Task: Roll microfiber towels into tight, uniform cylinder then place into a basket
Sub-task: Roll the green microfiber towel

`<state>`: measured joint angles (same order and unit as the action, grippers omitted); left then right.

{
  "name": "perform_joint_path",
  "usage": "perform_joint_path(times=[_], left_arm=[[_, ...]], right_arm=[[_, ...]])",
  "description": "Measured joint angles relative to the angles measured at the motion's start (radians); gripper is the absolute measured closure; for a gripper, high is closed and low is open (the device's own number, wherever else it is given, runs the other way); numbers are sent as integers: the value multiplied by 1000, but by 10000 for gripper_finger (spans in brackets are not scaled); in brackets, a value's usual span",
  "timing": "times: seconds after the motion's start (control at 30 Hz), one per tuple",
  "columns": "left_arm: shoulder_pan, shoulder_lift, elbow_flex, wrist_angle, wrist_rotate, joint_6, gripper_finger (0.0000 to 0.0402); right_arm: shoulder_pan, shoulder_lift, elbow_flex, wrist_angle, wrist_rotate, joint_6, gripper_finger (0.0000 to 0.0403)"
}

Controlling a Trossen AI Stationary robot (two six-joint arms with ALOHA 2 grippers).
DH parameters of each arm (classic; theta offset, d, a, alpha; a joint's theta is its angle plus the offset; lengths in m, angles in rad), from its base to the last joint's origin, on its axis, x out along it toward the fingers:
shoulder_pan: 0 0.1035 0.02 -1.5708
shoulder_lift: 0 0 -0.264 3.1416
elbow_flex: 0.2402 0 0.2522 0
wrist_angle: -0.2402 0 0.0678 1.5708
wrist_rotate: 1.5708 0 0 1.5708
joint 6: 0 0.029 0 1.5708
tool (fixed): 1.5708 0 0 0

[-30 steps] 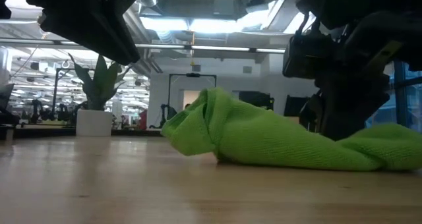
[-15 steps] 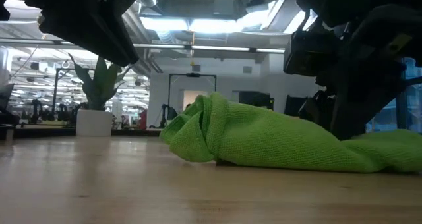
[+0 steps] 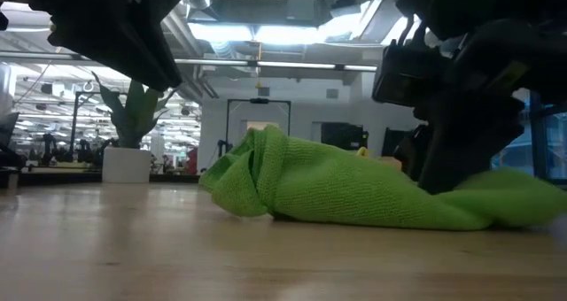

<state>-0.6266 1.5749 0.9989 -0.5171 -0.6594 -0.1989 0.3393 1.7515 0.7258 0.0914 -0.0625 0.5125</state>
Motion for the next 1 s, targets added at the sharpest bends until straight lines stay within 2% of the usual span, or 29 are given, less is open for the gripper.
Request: perform_joint_path(times=[0.07, 0.2, 0.23, 0.33, 0.57, 0.67, 0.87, 1.0], left_arm=[[-2, 0, 0, -2, 0, 0, 321], [-7, 0, 0, -12, 0, 0, 321], [-8, 0, 0, -15, 0, 0, 321], [-15, 0, 0, -19, 0, 0, 321], [-31, 0, 0, -26, 0, 0, 321], [-40, 0, 0, -26, 0, 0, 321], [-50, 0, 0, -29, 0, 0, 321], [-50, 0, 0, -29, 0, 0, 321]], right_arm=[[2, 1, 0, -4, 5, 6, 279], [4, 3, -2, -5, 12, 25, 375], [4, 3, -2, -4, 14, 38, 385], [6, 3, -2, -4, 56, 86, 385], [5, 4, 58, -48, 105, 50, 392], [5, 5, 118, -164, 165, 24, 392], [-2, 5, 266, -443, 356, -3, 392], [-24, 5, 360, -588, 385, -50, 392]])
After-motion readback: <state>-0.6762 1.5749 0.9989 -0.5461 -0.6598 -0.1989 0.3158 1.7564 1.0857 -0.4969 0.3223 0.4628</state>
